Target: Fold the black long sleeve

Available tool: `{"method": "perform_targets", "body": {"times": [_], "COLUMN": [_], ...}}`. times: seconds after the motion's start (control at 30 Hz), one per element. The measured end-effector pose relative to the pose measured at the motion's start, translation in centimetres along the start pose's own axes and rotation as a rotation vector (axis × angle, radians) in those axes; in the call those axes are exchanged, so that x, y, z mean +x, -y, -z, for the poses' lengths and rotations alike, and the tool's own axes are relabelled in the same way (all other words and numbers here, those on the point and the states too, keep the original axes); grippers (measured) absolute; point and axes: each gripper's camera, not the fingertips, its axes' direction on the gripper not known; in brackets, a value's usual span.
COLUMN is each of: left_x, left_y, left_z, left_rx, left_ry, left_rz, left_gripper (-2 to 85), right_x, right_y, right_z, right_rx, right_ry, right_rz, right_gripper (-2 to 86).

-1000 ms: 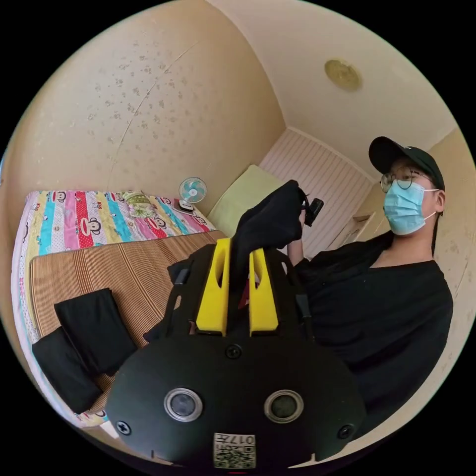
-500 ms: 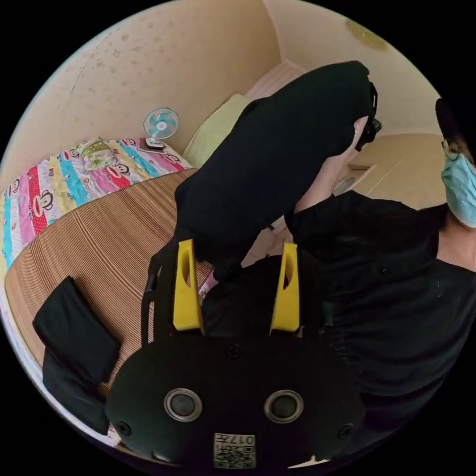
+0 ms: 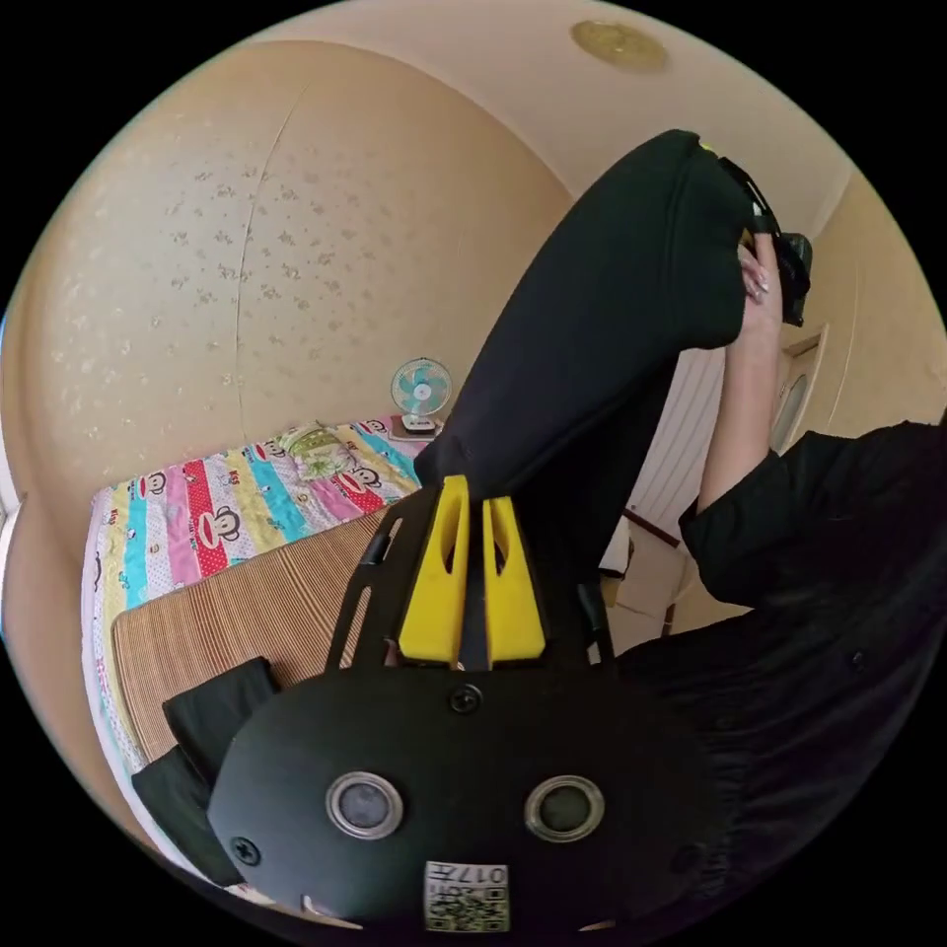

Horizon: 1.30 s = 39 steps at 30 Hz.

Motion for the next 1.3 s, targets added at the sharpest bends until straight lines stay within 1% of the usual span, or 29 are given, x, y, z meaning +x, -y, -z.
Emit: {"method": "perform_targets", "body": {"times": [0.07, 0.13, 0.2, 0.27, 0.33, 0.37, 0.43, 0.47, 0.53, 0.57, 0.6, 0.63, 0.67, 0.73, 0.77, 0.83, 0.87, 0.93, 0.97, 1.0, 1.03, 1.07, 1.1, 1.13, 1.17, 1.2, 1.23, 1.27, 1.3], "left_x": [-2.5, -5.6, -7.8, -10.4, -15.7, -17.5, -27.7, -30.9, -44.0, -46.8, -50.8, -53.0, -53.7, -54.9, -54.8, -53.7, -53.4, -51.8, -51.2, -50.1, -48.9, -48.4, -47.9, -48.3, -48.7, -49.6, -50.8, -51.5, -53.3], "left_y": [1.1, 2.7, 4.6, 7.2, 10.9, 11.9, 15.0, 15.4, 14.8, 14.0, 12.3, 10.4, 9.4, 4.1, 2.5, -4.8, -6.8, -14.9, -16.7, -20.0, -21.5, -21.3, -20.9, -20.7, -20.7, -20.2, -19.5, -19.1, -18.3], "left_z": [5.7, 14.4, 20.1, 23.7, 24.8, 24.4, 20.1, 18.6, 12.1, 10.8, 9.2, 8.1, 7.5, 4.2, 3.2, -0.8, -1.7, -4.5, -4.6, -4.4, -3.1, -1.7, 0.8, 2.8, 3.8, 6.5, 10.0, 11.9, 15.8], "left_rx": [0.113, 0.302, 0.385, 0.358, 0.245, 0.202, 0.010, -0.036, -0.221, -0.275, -0.353, -0.387, -0.401, -0.539, -0.582, -0.753, -0.799, -1.017, -1.064, -1.154, -1.142, -1.076, -1.016, -1.024, -1.020, -0.961, -0.846, -0.783, -0.662], "left_ry": [-0.063, -0.148, -0.177, -0.106, 0.081, 0.126, 0.266, 0.288, 0.378, 0.415, 0.491, 0.541, 0.558, 0.563, 0.549, 0.468, 0.440, 0.326, 0.313, 0.295, 0.288, 0.299, 0.309, 0.293, 0.280, 0.260, 0.273, 0.291, 0.350], "left_rz": [0.030, 0.070, 0.084, 0.130, 0.238, 0.259, 0.386, 0.430, 0.636, 0.698, 0.785, 0.810, 0.813, 0.806, 0.795, 0.764, 0.767, 0.824, 0.846, 0.894, 0.913, 0.913, 0.935, 0.998, 1.037, 1.123, 1.211, 1.255, 1.330], "left_gripper": [0.0, -0.3, -0.2, 0.1, 0.6, 0.8, 2.0, 2.4, 6.1, 6.6, 7.1, 7.3, 7.3, 7.3, 7.3, 6.9, 6.8, 5.6, 5.1, 4.1, 3.5, 3.2, 2.8, 2.6, 2.7, 3.2, 4.0, 4.7, 6.0], "right_x": [2.1, 4.3, 6.2, 8.6, 12.6, 13.8, 19.7, 21.3, 26.4, 27.1, 27.7, 27.6, 27.3, 25.5, 24.9, 22.4, 21.7, 19.2, 18.6, 17.7, 17.3, 17.4, 18.3, 19.5, 20.2, 21.9, 23.8, 24.8, 26.5], "right_y": [0.0, 0.2, 0.3, 0.2, -1.4, -2.2, -7.8, -9.9, -20.4, -23.3, -28.7, -33.6, -35.9, -44.7, -47.0, -56.5, -58.7, -66.7, -68.3, -71.1, -71.7, -71.2, -70.9, -71.4, -71.4, -70.9, -70.3, -70.0, -69.8], "right_z": [0.6, 0.2, -1.6, -5.4, -14.0, -16.6, -29.0, -32.5, -43.7, -45.7, -48.4, -49.7, -50.1, -50.0, -49.7, -47.7, -47.0, -43.2, -42.0, -39.4, -36.8, -35.6, -33.4, -31.5, -30.4, -28.2, -25.9, -24.8, -23.1], "right_rx": [-0.015, -0.073, -0.157, -0.292, -0.533, -0.597, -0.861, -0.918, -1.117, -1.187, -1.306, -1.379, -1.404, -1.493, -1.515, -1.634, -1.670, -1.828, -1.862, -1.933, -1.891, -1.832, -1.800, -1.831, -1.821, -1.732, -1.617, -1.565, -1.492], "right_ry": [0.019, 0.037, 0.039, 0.068, 0.065, 0.055, -0.029, -0.061, -0.158, -0.167, -0.190, -0.214, -0.218, -0.143, -0.109, -0.007, 0.013, 0.098, 0.101, 0.112, 0.116, 0.116, 0.087, 0.058, 0.046, 0.009, -0.038, -0.064, -0.104], "right_rz": [-0.027, -0.034, -0.075, -0.136, -0.181, -0.196, -0.251, -0.248, -0.281, -0.289, -0.290, -0.279, -0.277, -0.323, -0.338, -0.417, -0.438, -0.506, -0.529, -0.582, -0.614, -0.635, -0.726, -0.862, -0.936, -1.081, -1.217, -1.283, -1.393], "right_gripper": [3.0, 3.1, 3.1, 3.2, 3.3, 3.3, 3.5, 3.6, 3.9, 4.0, 4.3, 4.7, 5.0, 5.2, 4.9, 3.8, 3.5, 3.0, 2.9, 2.7, 2.5, 2.4, 2.1, 2.1, 2.1, 2.0, 1.9, 1.9, 1.9]}}
